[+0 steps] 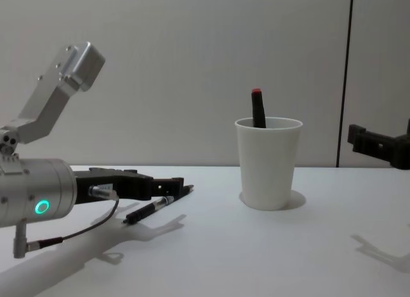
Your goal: Place the pen into the pen holder.
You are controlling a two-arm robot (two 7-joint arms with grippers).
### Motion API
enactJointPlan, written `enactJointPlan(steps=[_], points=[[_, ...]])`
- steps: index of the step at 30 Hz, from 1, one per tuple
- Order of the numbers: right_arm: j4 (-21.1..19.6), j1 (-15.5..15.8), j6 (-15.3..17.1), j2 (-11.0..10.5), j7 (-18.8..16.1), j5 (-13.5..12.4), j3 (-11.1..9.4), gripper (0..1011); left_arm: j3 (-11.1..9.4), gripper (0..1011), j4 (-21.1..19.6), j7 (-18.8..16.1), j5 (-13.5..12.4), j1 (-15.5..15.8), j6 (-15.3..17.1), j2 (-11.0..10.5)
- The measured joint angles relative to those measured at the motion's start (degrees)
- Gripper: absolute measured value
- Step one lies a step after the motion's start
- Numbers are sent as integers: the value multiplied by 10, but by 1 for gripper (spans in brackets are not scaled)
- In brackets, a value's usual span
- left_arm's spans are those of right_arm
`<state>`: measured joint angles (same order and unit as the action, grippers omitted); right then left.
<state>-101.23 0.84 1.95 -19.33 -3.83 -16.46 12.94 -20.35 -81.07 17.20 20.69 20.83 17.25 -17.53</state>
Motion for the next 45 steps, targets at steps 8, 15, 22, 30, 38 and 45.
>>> enactJointPlan(steps=[8,15,22,30,38,45], points=[[0,0,0,0,0,0,0,1001,-4,1000,-5,6,6,4,28,-6],[0,0,0,0,0,0,0,1001,-14,1000,-8,9,4,11,54,-16],[0,0,0,0,0,0,0,1001,-21,1000,-9,10,-4,16,72,-24],[0,0,0,0,0,0,0,1001,-22,1000,-5,11,-10,18,81,-27],[0,0,0,0,0,0,0,1001,-17,1000,5,13,-11,18,83,-26],[0,0,0,0,0,0,0,1001,-15,1000,9,14,-11,19,82,-25]])
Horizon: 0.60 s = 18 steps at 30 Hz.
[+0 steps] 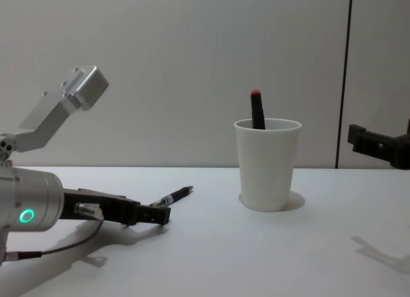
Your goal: Place the pen into the pen holder.
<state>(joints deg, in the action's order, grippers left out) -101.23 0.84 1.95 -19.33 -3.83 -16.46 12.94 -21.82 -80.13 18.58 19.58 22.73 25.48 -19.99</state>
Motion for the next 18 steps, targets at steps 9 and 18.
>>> enactJointPlan(steps=[9,18], points=[[0,0,0,0,0,0,0,1001,3,863,4,0,-1,0,-2,1],[0,0,0,0,0,0,0,1001,5,749,6,0,-2,0,-2,1]])
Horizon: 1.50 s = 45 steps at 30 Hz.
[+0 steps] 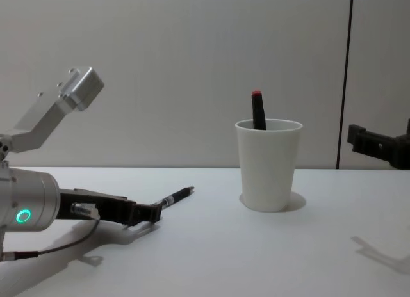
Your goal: Place the pen into the pen holder.
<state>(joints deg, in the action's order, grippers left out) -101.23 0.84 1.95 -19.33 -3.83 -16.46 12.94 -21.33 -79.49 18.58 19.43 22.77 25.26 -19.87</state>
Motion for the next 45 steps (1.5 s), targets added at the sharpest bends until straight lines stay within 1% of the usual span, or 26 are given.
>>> enactJointPlan(steps=[45], points=[[0,0,0,0,0,0,0,1001,-1,449,2,1,0,0,0,1]])
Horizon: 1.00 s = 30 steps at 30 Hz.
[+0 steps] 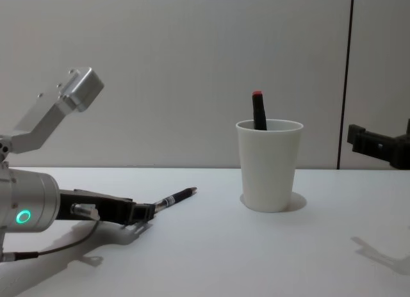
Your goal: Place the pen into the pen holder.
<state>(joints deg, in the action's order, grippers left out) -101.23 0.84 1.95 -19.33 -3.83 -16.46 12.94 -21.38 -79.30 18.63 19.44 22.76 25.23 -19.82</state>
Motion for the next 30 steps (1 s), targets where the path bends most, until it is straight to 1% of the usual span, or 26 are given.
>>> enactJointPlan(steps=[30], points=[[0,0,0,0,0,0,0,1001,0,255,0,0,0,0,1,0]])
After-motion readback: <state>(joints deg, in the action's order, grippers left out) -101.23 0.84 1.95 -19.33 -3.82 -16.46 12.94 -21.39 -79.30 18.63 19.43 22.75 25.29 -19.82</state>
